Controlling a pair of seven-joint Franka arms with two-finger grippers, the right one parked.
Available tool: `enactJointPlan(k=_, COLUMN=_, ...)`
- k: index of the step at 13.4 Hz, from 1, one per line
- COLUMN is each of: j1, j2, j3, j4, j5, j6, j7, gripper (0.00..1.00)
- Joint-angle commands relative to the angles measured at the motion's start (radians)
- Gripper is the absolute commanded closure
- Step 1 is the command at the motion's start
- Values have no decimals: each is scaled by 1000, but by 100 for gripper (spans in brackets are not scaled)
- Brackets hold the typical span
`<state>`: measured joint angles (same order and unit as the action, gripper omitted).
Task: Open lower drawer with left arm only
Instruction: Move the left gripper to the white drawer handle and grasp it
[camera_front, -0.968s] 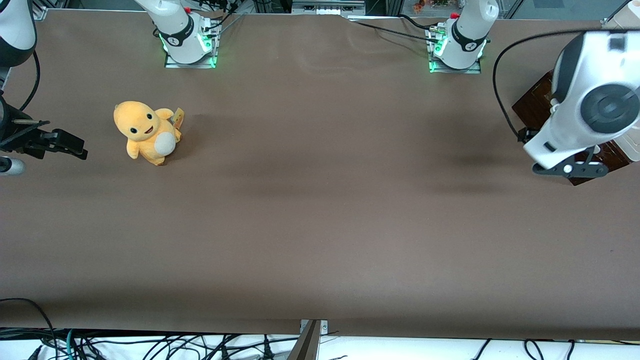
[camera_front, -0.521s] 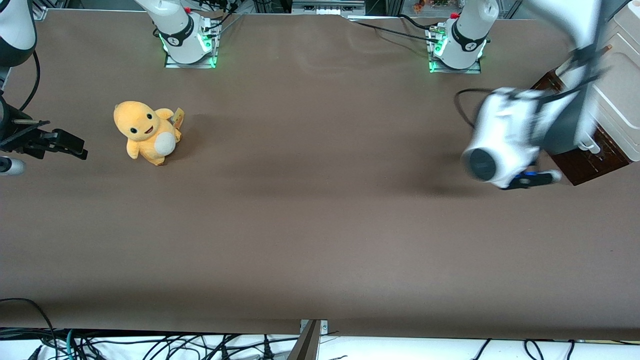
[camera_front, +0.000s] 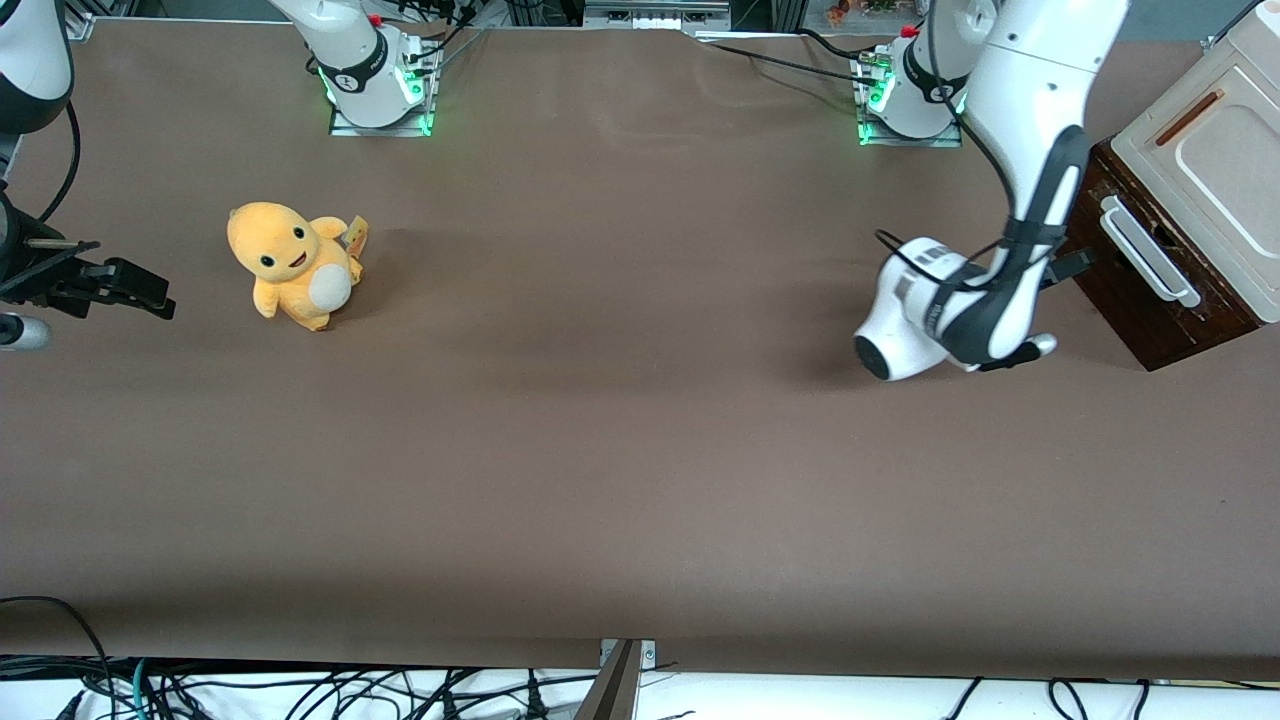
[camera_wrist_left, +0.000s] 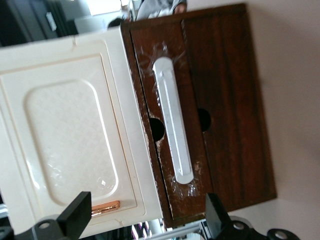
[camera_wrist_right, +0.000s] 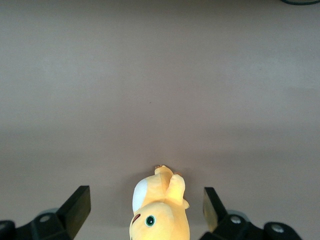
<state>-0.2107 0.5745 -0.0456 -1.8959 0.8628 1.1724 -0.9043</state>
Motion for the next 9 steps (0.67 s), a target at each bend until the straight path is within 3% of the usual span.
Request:
enactJointPlan(k=1, j1=40, j2=-41, j3=-11, j4=-95, j5=74, j6=1, j7=-95, gripper=0)
enactJointPlan(k=6, j1=122, j2=-38, j3=-11, j4=-129, j5=122, j6=50, j7=-154, gripper=0)
enactJointPlan(k=9, j1=168, j2=-30, j3=-11, j4=-202, j5=202, j6=114, j7=-249, gripper=0)
